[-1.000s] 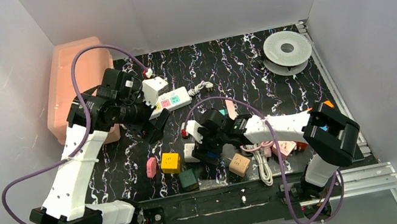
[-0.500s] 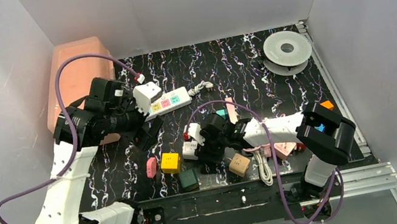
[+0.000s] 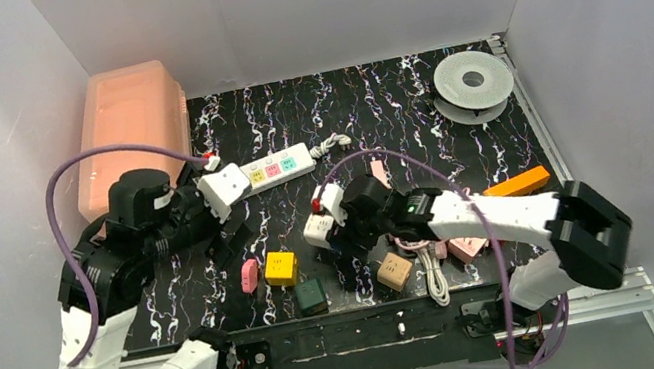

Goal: Pull the plug off the socket
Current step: Remove the plug from the socket, then place the plug at the center of the board.

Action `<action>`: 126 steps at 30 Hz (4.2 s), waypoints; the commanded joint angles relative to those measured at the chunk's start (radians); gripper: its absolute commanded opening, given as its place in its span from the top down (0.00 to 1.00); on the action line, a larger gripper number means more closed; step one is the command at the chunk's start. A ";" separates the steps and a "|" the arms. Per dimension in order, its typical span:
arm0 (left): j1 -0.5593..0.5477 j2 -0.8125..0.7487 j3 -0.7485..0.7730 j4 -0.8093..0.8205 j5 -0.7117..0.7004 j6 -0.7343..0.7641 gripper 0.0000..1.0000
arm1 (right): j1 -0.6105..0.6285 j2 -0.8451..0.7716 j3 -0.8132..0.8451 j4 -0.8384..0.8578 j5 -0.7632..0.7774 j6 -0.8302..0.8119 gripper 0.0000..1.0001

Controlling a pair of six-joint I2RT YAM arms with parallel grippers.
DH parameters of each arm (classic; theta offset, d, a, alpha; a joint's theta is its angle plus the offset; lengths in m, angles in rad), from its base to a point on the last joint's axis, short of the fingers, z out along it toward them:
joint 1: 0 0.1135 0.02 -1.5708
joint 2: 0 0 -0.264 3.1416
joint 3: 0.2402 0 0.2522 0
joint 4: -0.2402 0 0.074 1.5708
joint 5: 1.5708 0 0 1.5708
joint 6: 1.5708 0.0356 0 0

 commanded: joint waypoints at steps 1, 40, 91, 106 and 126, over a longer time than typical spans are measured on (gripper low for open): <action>0.005 -0.102 -0.074 0.147 0.098 0.132 0.02 | 0.004 -0.152 0.119 -0.069 0.064 0.080 0.99; -0.428 -0.103 -0.488 0.533 0.032 0.920 0.02 | -0.075 -0.259 0.476 -0.449 -0.273 0.451 0.99; -0.508 -0.019 -0.611 0.848 -0.201 1.007 1.00 | -0.074 -0.562 0.140 -0.534 -0.396 0.514 0.99; -0.328 -0.032 -0.647 0.783 -0.241 1.030 1.00 | -0.074 -0.729 0.123 -0.736 -0.391 0.542 0.99; -0.290 0.391 -0.459 0.543 -0.263 0.405 1.00 | -0.627 -0.433 0.201 -0.566 -0.103 0.576 0.99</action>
